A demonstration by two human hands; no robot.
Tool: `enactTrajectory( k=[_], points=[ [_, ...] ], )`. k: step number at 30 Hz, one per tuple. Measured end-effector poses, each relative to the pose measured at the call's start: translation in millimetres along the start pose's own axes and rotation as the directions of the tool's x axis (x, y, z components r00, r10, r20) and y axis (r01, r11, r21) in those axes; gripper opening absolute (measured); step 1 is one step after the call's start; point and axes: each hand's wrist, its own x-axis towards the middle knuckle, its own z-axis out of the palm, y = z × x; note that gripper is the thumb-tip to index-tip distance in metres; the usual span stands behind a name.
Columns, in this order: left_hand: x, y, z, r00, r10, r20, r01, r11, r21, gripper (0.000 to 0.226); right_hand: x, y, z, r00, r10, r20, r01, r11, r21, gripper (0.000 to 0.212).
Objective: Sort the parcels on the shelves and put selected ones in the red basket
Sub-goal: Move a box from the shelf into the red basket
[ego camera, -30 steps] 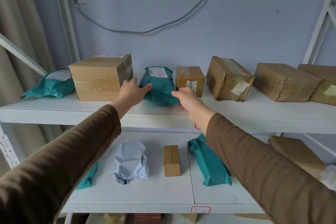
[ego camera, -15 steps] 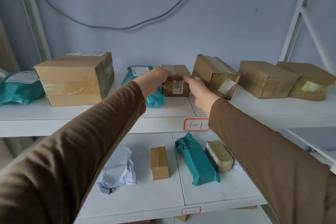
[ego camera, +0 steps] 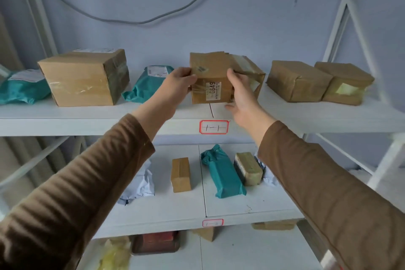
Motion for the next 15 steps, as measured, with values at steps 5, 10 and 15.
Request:
enactTrajectory(
  k=[5,10,15],
  points=[
    [-104.0,0.2,34.3,0.996,0.041,-0.077,-0.047,0.996,-0.08,0.02,-98.7,-9.9,-47.1,1.0,-0.018,-0.021,0.022,0.987,0.159,0.032],
    [-200.2,-17.2,62.8,0.996,-0.055,-0.064,0.043,0.983,-0.176,0.02,-188.2,13.0,-98.2,0.999,0.019,-0.041,-0.009,0.974,0.225,0.024],
    [-268.8,-46.2,90.5,0.983,-0.185,0.004,0.176,0.927,-0.33,0.051,-266.9,45.4,-143.0,1.0,-0.023,-0.009,0.024,0.963,0.269,0.013]
  ],
)
